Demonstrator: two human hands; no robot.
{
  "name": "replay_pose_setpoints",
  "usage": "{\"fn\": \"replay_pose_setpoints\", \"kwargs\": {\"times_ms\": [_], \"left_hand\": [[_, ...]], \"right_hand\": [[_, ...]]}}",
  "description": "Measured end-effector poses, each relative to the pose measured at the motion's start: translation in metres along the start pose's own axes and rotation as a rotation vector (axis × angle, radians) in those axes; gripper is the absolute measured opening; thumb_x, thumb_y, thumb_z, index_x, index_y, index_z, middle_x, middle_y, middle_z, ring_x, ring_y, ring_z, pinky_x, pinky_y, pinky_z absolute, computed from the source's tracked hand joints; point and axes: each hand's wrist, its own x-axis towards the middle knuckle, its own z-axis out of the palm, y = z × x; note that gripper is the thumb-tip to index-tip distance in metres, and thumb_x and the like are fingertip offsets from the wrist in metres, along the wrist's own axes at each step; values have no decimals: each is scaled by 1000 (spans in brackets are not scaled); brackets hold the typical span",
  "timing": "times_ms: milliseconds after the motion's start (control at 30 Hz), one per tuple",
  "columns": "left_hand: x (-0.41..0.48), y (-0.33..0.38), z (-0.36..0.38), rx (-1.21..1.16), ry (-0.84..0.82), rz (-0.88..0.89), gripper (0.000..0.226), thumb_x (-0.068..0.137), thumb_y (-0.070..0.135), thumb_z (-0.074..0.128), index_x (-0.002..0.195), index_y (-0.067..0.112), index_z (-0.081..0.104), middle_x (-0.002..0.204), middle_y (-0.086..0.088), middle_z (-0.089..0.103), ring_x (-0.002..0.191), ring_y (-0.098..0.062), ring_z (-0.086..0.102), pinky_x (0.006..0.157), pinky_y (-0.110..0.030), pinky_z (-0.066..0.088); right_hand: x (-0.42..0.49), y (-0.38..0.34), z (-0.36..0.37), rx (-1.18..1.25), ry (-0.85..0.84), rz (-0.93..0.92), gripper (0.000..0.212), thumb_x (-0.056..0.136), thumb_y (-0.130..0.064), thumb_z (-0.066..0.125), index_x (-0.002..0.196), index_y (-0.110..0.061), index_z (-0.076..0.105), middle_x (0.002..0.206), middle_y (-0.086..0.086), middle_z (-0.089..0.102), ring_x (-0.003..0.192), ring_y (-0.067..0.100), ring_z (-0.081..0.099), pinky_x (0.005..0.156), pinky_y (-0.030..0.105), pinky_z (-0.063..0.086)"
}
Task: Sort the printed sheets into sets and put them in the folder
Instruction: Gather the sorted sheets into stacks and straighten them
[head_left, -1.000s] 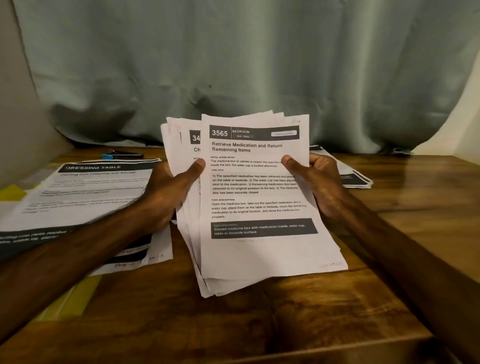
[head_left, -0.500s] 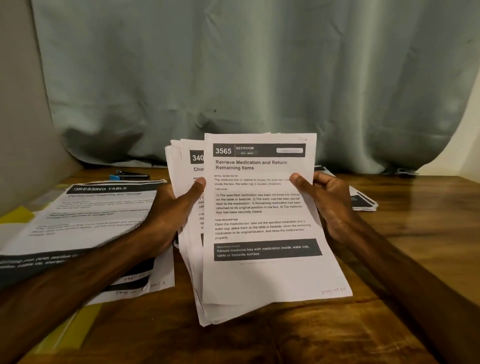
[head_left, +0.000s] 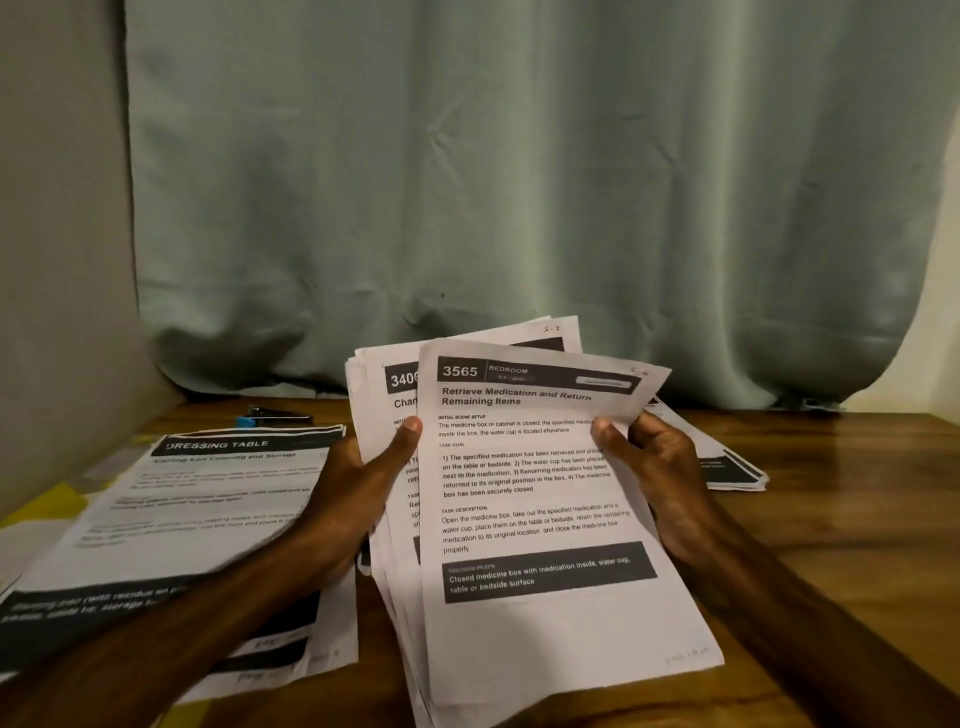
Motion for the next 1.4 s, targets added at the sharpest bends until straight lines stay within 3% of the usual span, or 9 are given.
{"fn": "replay_pose_setpoints", "kwargs": {"times_ms": [333,500,667,733,900,1067,1200,1333,1400], "left_hand": [[0,3,-1,-45,20,-35,29,96,44,59,119,28,66,103,-1,79,92,-26,77,87,-56,59],[-1,6,0,-17,34,1,30,94,46,61,115,25,67,94,-1,79,84,-22,78,75,-44,62],[-1,1,1,60,30,-27,30,95,39,65,121,23,67,101,-1,79,93,-23,76,87,-55,60],[0,2,3,61,19,-40,19,97,32,65,111,21,70,95,-1,79,90,-23,77,83,-50,61],[-5,10,10,-26,-18,-1,16,102,31,56,100,24,69,83,4,79,87,-20,77,68,-31,59],[-5,19,7,-183,-83,40,39,100,48,43,125,26,64,107,-1,78,98,-21,75,70,-30,62],[-8,12,9,-69,-180,-9,36,92,39,62,124,23,65,109,0,78,99,-21,76,83,-40,62],[-7,0,9,42,-92,13,19,95,20,68,113,22,67,89,12,79,81,-11,77,58,-21,58],[-3,-2,7,78,-70,6,19,95,20,68,114,23,67,90,13,79,81,-10,77,57,-19,57]], "right_hand": [[-2,-7,-5,-19,-34,30,28,93,-19,69,121,-14,66,111,11,77,95,39,75,85,56,59],[-5,-9,-2,-74,-87,62,23,94,-21,66,115,-11,65,105,10,78,87,35,76,62,38,62],[-5,-5,4,-84,-126,61,39,83,-25,72,119,-13,66,111,10,76,96,35,75,81,50,62],[-4,-5,8,-80,-127,40,41,80,-23,74,120,-16,67,111,7,77,98,32,75,84,49,61],[-7,-2,18,-41,-60,23,24,89,-7,70,112,-13,68,103,4,79,89,23,77,63,28,61],[-6,-1,15,28,26,54,28,88,-9,71,116,-9,69,104,11,78,89,32,77,65,37,64],[-5,2,13,23,22,78,27,86,-10,74,113,-11,70,103,11,78,89,34,76,66,40,65],[-5,4,15,-38,-47,112,47,71,-26,82,114,-11,71,109,15,77,92,38,75,81,54,62],[-4,4,16,-33,-63,137,43,78,-32,78,115,-11,72,109,16,76,95,41,74,91,61,56]]}}
